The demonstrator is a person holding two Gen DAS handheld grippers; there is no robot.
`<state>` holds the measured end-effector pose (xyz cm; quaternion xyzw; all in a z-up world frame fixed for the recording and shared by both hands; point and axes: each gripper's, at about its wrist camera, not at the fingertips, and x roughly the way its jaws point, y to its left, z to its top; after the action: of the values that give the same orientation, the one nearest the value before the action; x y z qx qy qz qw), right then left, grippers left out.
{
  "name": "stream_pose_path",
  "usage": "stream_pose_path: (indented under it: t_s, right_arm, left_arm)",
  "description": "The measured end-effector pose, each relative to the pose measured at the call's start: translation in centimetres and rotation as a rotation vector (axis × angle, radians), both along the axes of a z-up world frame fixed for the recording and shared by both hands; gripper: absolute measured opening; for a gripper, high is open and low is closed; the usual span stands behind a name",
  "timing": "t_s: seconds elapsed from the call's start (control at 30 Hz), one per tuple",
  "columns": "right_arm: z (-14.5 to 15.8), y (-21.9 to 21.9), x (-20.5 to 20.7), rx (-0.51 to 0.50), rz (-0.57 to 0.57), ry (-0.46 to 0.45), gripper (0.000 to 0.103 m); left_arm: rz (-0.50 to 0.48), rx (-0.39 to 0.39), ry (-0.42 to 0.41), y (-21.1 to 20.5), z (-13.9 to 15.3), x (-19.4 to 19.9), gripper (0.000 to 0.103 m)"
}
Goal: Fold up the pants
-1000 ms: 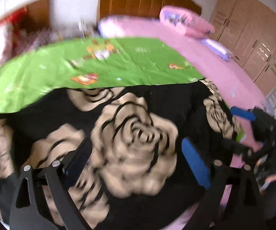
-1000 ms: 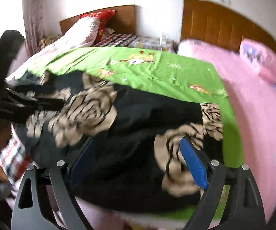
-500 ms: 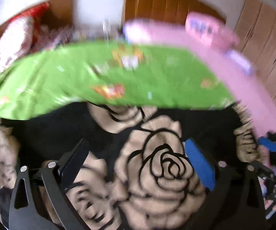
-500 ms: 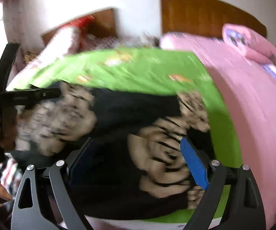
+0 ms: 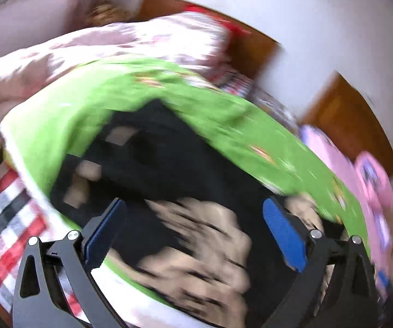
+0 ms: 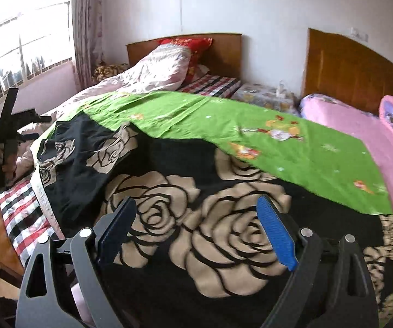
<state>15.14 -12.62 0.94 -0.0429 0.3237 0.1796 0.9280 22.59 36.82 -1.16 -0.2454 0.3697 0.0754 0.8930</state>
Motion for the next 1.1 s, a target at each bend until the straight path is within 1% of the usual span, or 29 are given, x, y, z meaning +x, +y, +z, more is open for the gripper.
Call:
stream_pose_path:
  t_s: [0.03, 0.07, 0.1, 0.13, 0.17, 0.2, 0.27, 0.3, 0.37, 0.4, 0.43, 0.47, 0.5, 0.57, 0.6, 0.63, 0.67, 0.7, 0.73, 0.8, 0.83, 0.87, 0.9, 0.93, 1.0, 1.07, 1.1]
  right_arm:
    - [-0.5, 0.7, 0.4, -0.002, 0.003, 0.012, 0.086]
    - [-0.9, 1.0, 0.7, -0.005, 0.004, 0.021, 0.086]
    - [-1.3, 1.2, 1.0, -0.008, 0.005, 0.035, 0.086]
    - [-1.6, 1.4, 1.1, -0.009, 0.003, 0.042, 0.086]
    - [-1.9, 1.5, 1.4, -0.006, -0.003, 0.052, 0.086]
    - [-2.2, 1.4, 1.6, 0.0, -0.01, 0.061, 0.086]
    - [-2.7, 1.2, 1.8, 0.012, -0.025, 0.074, 0.086]
    - [-2.9, 1.0, 2.0, 0.016, -0.037, 0.084, 0.086]
    - [-2.9, 1.1, 2.5, 0.022, -0.057, 0.1, 0.086]
    - [-2.4, 1.5, 2.8, 0.041, -0.036, 0.102, 0.086]
    - [-1.2, 2.6, 3.2, 0.063, 0.013, 0.096, 0.086]
    - [-0.1, 4.0, 3.5, 0.057, 0.052, 0.079, 0.086]
    - [1.0, 5.8, 3.9, 0.033, 0.096, 0.056, 0.086]
    - [2.6, 9.8, 4.8, -0.012, 0.203, 0.03, 0.086]
    - [3.2, 12.1, 5.4, -0.029, 0.265, 0.023, 0.086]
    - [3.6, 15.1, 6.4, -0.053, 0.34, 0.018, 0.086]
    - [3.5, 18.2, 7.6, -0.09, 0.405, 0.016, 0.086]
    - [3.3, 20.3, 8.6, -0.117, 0.442, 0.02, 0.086]
    - [2.8, 23.2, 10.0, -0.15, 0.488, 0.032, 0.086]
    - [1.7, 28.7, 12.2, -0.154, 0.58, 0.072, 0.085]
    - [1.4, 30.9, 12.6, -0.145, 0.623, 0.089, 0.082]
    - [1.0, 32.9, 12.9, -0.143, 0.661, 0.092, 0.08]
    - [0.7, 35.0, 12.9, -0.149, 0.69, 0.082, 0.076]
    - [0.1, 37.6, 13.1, -0.153, 0.726, 0.077, 0.067]
    - [-0.9, 41.2, 13.6, -0.147, 0.77, 0.119, 0.061]
    - [-2.3, 44.8, 14.4, -0.163, 0.782, 0.157, 0.059]
    - [-3.2, 46.5, 14.7, -0.183, 0.791, 0.167, 0.052]
  left_arm:
    - [0.048, -0.005, 0.019, 3.0, -0.2, 0.4, 0.097]
    - [0.072, -0.008, 0.04, 5.4, -0.5, 0.9, 0.092]
    - [0.076, -0.01, 0.051, 6.5, -0.7, 1.4, 0.081]
    - [0.08, -0.013, 0.073, 8.5, -1.0, 1.8, 0.078]
    - [0.078, -0.025, 0.092, 9.6, -1.4, 2.3, 0.075]
    - [0.07, -0.046, 0.108, 10.4, -1.9, 2.7, 0.075]
    - [0.02, -0.097, 0.131, 11.3, -2.9, 3.6, 0.075]
    - [0.012, -0.097, 0.128, 11.4, -3.0, 3.8, 0.075]
    - [0.029, -0.087, 0.123, 11.6, -3.0, 3.5, 0.076]
    - [0.037, -0.098, 0.114, 11.7, -3.1, 3.3, 0.077]
    - [0.05, -0.114, 0.106, 12.0, -3.3, 3.4, 0.077]
    - [0.06, -0.119, 0.109, 12.3, -3.6, 3.5, 0.077]
    - [0.067, -0.117, 0.117, 12.4, -3.9, 3.5, 0.076]
    - [0.12, -0.096, 0.101, 12.7, -3.8, 2.9, 0.076]
    - [0.148, -0.073, 0.08, 12.6, -3.4, 2.2, 0.077]
    - [0.184, -0.035, 0.036, 12.2, -2.6, 0.9, 0.08]
    - [0.208, -0.019, 0.011, 12.1, -2.3, 0.2, 0.088]
    - [0.247, -0.004, -0.013, 11.9, -2.0, -0.9, 0.095]
    - [0.296, 0.005, -0.039, 11.8, -1.9, -2.4, 0.095]
    - [0.373, 0.029, -0.069, 11.5, -1.9, -4.9, 0.095]
    - [0.43, 0.051, -0.074, 11.3, -2.1, -6.5, 0.095]
    - [0.476, 0.058, -0.077, 11.3, -2.5, -7.9, 0.098]
    - [0.502, 0.05, -0.081, 11.3, -2.9, -8.8, 0.099]
    - [0.513, 0.036, -0.078, 11.4, -3.6, -9.6, 0.099]
    - [0.512, 0.041, -0.036, 11.8, -4.7, -9.9, 0.099]
    - [0.464, 0.034, 0.001, 12.0, -5.7, -9.5, 0.099]
    - [0.439, 0.027, 0.014, 12.1, -5.9, -9.2, 0.099]
